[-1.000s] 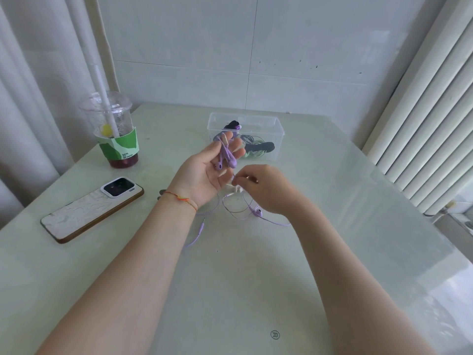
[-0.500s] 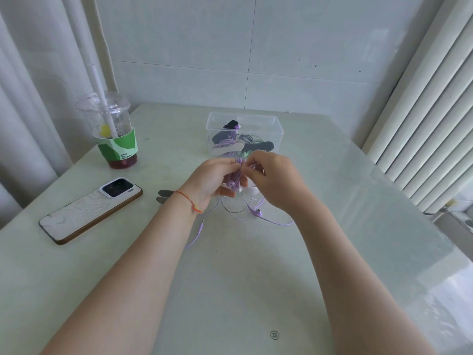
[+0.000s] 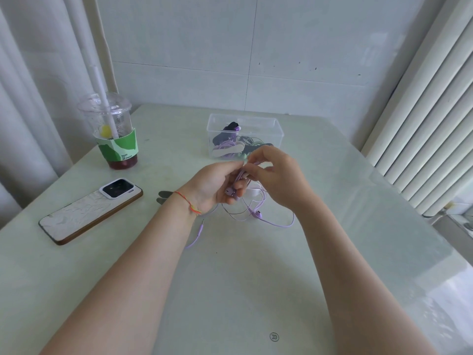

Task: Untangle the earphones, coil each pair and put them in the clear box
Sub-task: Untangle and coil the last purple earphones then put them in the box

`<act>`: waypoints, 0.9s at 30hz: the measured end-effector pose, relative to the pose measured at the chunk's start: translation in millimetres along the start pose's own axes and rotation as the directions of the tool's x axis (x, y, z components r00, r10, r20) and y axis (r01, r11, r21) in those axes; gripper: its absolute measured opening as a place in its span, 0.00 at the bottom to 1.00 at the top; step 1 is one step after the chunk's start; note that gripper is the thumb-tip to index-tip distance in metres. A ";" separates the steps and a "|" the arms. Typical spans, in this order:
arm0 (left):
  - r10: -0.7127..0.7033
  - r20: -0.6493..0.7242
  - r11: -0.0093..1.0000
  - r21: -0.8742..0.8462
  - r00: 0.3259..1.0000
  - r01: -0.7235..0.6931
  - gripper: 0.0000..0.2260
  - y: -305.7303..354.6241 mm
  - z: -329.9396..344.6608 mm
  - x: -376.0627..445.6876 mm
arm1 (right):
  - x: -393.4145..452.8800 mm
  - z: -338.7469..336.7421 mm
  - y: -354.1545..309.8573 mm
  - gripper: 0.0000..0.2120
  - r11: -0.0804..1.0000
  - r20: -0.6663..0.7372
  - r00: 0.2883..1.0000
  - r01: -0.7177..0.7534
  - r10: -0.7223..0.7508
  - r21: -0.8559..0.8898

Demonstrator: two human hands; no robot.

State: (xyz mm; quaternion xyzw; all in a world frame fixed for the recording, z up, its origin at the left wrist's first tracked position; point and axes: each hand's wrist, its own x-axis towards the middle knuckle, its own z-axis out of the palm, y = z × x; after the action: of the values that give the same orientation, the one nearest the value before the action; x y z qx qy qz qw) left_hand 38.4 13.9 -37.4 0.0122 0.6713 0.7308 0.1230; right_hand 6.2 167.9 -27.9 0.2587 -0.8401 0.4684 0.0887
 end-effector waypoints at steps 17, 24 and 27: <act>-0.102 -0.087 0.995 0.011 0.991 0.104 0.08 -5.6 -2.6 6.1 | -2.2 0.2 3.1 0.04 0.959 0.079 0.987 -0.157 0.142 0.235; -0.021 -0.108 0.998 0.058 0.994 0.027 0.11 -8.2 -9.6 4.1 | -4.3 1.3 2.6 0.06 0.956 0.179 0.974 -0.179 0.139 0.232; -0.018 -0.118 0.999 0.042 0.993 0.024 0.12 -7.8 -9.8 3.6 | -3.6 0.8 3.4 0.08 0.956 0.247 0.960 -0.187 0.129 0.228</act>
State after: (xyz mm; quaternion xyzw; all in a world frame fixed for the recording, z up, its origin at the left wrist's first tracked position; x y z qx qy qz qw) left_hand 34.4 5.6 -46.6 -0.0354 0.6931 0.7143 0.0906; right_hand 7.6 170.0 -32.3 0.2517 -0.7973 0.5428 -0.0799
